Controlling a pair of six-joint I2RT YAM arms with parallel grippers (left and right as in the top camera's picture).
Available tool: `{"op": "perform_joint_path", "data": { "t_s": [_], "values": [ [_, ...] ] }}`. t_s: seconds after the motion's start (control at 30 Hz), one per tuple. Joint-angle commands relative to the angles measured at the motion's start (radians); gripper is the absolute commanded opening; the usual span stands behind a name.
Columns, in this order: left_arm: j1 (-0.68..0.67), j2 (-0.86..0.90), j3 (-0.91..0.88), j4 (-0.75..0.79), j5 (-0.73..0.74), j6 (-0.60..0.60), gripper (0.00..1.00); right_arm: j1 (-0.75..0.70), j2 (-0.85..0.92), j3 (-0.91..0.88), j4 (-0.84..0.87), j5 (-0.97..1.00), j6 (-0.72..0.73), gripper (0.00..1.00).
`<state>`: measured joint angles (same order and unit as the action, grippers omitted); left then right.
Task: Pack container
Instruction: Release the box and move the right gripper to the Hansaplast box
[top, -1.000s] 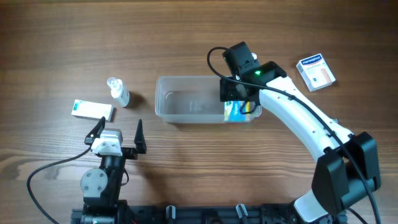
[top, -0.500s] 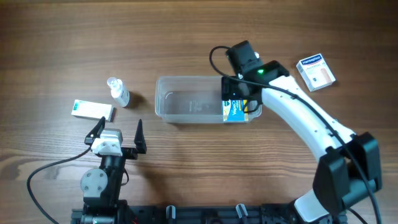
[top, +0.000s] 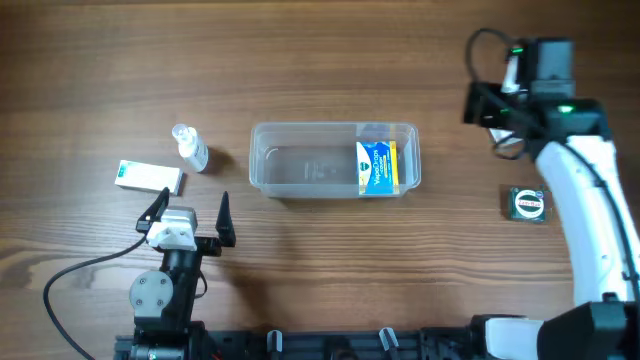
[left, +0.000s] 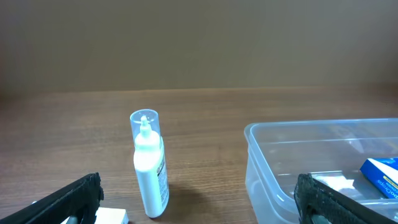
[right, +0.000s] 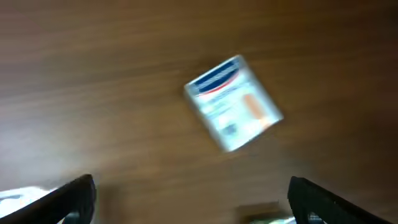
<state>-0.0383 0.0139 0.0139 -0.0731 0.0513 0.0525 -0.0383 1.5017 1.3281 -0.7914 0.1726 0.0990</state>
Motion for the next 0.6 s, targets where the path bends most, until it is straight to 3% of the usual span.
{"op": "perform_joint_path", "data": {
  "t_s": [0.0, 0.27, 0.57],
  "values": [
    [-0.005, -0.007, -0.008, 0.002, 0.011, 0.022, 1.00, -0.102, 0.045, -0.001, 0.076, -0.001, -0.158, 1.00],
    [-0.005, -0.007, -0.008, 0.002, 0.011, 0.022, 1.00, -0.195, 0.149, -0.001, 0.249, -0.072, -0.405, 1.00],
    [-0.005, -0.007, -0.008, 0.002, 0.011, 0.022, 1.00, -0.311, 0.377, -0.001, 0.347, -0.329, -0.412, 1.00]
  ]
}}
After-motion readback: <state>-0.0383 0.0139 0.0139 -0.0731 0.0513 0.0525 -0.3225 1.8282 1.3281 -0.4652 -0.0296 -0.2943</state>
